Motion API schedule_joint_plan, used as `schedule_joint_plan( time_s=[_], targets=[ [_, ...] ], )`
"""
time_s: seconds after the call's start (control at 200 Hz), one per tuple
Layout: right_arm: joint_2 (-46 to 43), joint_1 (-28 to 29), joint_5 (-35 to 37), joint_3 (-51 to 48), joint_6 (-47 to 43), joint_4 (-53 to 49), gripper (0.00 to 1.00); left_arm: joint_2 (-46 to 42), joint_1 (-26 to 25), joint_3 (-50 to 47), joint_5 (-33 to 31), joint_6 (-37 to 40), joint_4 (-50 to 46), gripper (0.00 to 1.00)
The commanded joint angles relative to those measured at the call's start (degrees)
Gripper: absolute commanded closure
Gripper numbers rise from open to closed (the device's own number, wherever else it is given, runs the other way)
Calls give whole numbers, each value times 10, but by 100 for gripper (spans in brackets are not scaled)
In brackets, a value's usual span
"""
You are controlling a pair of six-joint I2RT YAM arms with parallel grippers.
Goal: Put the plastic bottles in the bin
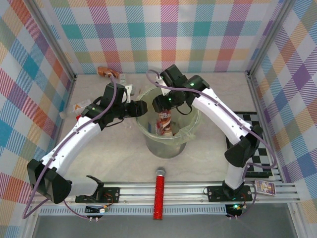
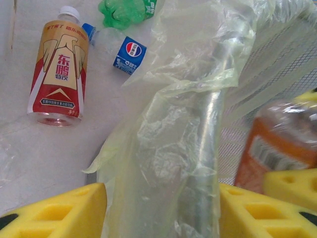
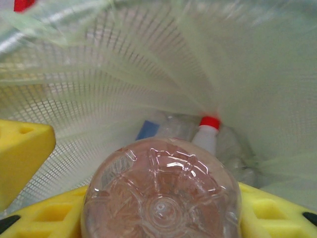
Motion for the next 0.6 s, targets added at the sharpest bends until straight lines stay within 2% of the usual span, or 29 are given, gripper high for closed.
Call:
schedule_joint_plan(
  time_s=[0.0,0.305,0.37,0.53,0.595],
  targets=[
    [15,1,-64,-19,49,2,70,-12,1,-11,-5,11,-10,44],
    [62,0,-102,-84,103,66,64,-13,1,-14,-11,8,-7,44],
    [63,0,-100,-101,113,82,57,-12,1,-14,-12,9,-8,44],
    [54,0,-114,-106,124,101,31,-10,1,-16,-13,11,-7,44],
    [49,1,-115,-97,122,91,25,-8,1,-15,-12,10,-7,44]
  ],
)
